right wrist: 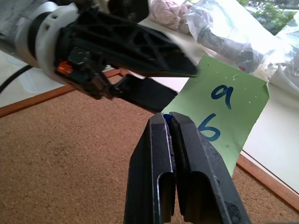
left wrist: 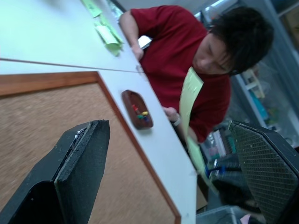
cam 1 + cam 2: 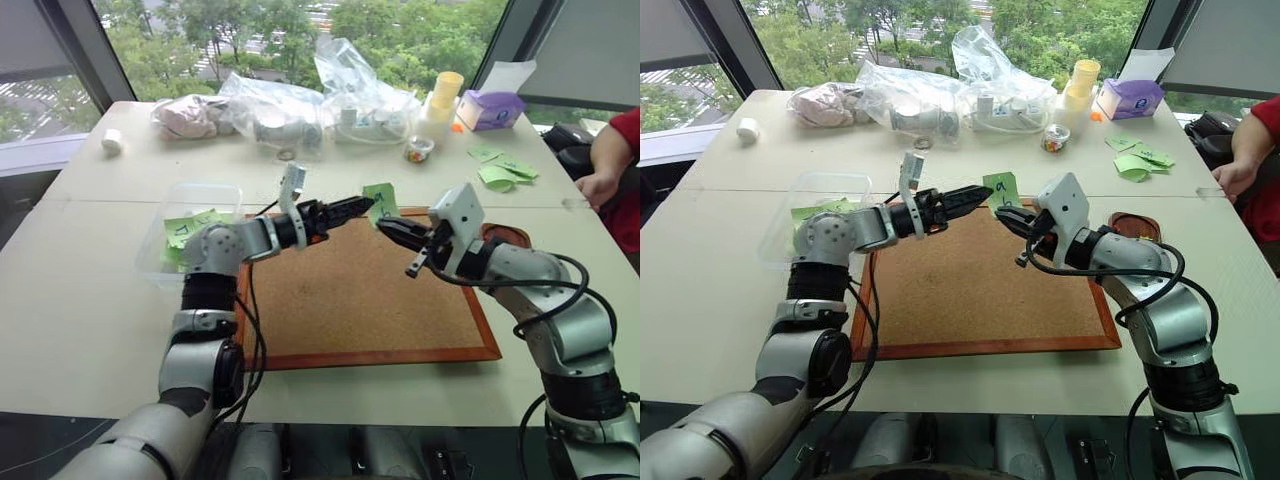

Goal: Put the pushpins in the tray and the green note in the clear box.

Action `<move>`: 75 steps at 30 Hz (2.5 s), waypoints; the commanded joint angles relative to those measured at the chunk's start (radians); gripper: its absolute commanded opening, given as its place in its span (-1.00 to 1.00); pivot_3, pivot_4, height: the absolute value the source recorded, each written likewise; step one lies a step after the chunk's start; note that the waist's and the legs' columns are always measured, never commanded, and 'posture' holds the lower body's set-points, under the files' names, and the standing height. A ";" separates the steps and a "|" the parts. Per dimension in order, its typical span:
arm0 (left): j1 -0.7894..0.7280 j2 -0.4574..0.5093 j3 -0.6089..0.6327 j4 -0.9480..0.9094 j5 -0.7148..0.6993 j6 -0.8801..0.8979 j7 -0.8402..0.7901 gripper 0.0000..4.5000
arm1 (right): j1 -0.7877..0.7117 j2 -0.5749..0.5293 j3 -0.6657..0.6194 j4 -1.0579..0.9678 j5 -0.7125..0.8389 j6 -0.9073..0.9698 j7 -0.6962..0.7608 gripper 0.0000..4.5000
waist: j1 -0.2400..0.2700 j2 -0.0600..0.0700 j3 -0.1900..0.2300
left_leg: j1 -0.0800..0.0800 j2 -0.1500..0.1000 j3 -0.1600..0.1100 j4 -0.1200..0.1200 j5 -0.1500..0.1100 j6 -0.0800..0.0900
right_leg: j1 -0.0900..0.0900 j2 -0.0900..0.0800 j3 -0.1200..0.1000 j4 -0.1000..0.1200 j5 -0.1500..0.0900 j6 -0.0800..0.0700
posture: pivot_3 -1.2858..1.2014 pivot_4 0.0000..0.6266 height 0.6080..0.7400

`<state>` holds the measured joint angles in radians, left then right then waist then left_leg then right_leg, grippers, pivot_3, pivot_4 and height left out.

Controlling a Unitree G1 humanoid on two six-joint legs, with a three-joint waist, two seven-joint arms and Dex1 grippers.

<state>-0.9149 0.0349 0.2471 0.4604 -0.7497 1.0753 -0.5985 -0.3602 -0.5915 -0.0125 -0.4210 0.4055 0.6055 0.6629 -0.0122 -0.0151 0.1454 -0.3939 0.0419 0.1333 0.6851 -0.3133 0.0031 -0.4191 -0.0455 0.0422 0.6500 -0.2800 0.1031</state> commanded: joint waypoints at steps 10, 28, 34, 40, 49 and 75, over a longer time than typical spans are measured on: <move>-0.086 -0.043 -0.054 0.146 0.064 -0.131 -0.066 -0.03 | -0.002 -0.015 0.002 -0.072 -0.018 -0.001 -0.024 -1.00 | -0.002 0.000 0.000 | 0.000 0.000 0.000 0.000 0.000 0.000 | 0.000 0.000 0.000 0.000 0.000 0.000 | 0.03 -0.52 0.93; -0.017 -0.015 -0.184 0.112 0.235 -0.280 -0.093 -0.99 | -0.005 0.038 -0.058 -0.069 0.008 0.006 -0.101 -1.00 | -0.001 0.000 0.000 | 0.000 0.001 0.000 0.000 0.000 0.000 | -0.001 0.000 0.000 0.000 0.000 0.000 | 0.03 -0.52 0.93; 0.035 0.184 -0.493 -0.258 0.481 -0.559 -0.279 -0.99 | -0.052 0.053 -0.316 0.109 -0.006 0.081 -0.325 -1.00 | 0.001 0.000 0.000 | -0.001 0.003 0.001 -0.001 0.000 0.000 | -0.001 0.000 0.000 0.000 0.000 0.000 | 0.03 -0.52 0.93; 0.061 0.347 -0.603 -0.476 0.538 -0.611 -0.422 -0.99 | -0.060 -0.054 -0.313 0.317 -0.114 0.098 -0.369 -1.00 | -0.001 0.002 0.000 | -0.001 0.002 0.002 -0.002 0.000 0.000 | -0.002 -0.001 0.001 0.000 0.000 0.000 | 0.03 -0.52 0.93; 0.076 0.366 -0.592 -0.509 0.549 -0.581 -0.404 -0.99 | -0.132 -0.054 -0.339 0.608 -0.106 0.133 -0.362 -1.00 | -0.006 0.003 0.000 | 0.000 0.003 0.002 -0.001 0.000 0.000 | -0.002 0.001 0.002 0.001 0.000 0.000 | 0.03 -0.52 0.93; 0.129 0.352 -0.599 -0.486 0.569 -0.581 -0.385 -1.00 | -0.165 -0.035 -0.438 0.695 -0.049 0.074 -0.391 0.97 | -0.004 0.003 0.000 | -0.001 0.004 0.002 -0.001 0.000 0.000 | -0.002 0.001 0.002 0.001 0.000 0.000 | 0.03 -0.52 0.93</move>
<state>-0.7722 0.3911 -0.3759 -0.0113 -0.1832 0.5094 -0.9956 -0.5008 -0.6141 -0.4124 0.3204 0.3417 0.7081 0.2795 -0.0161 -0.0123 0.1455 -0.3944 0.0455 0.1354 0.6841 -0.3131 0.0029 -0.4211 -0.0448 0.0438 0.6506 -0.2800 0.1032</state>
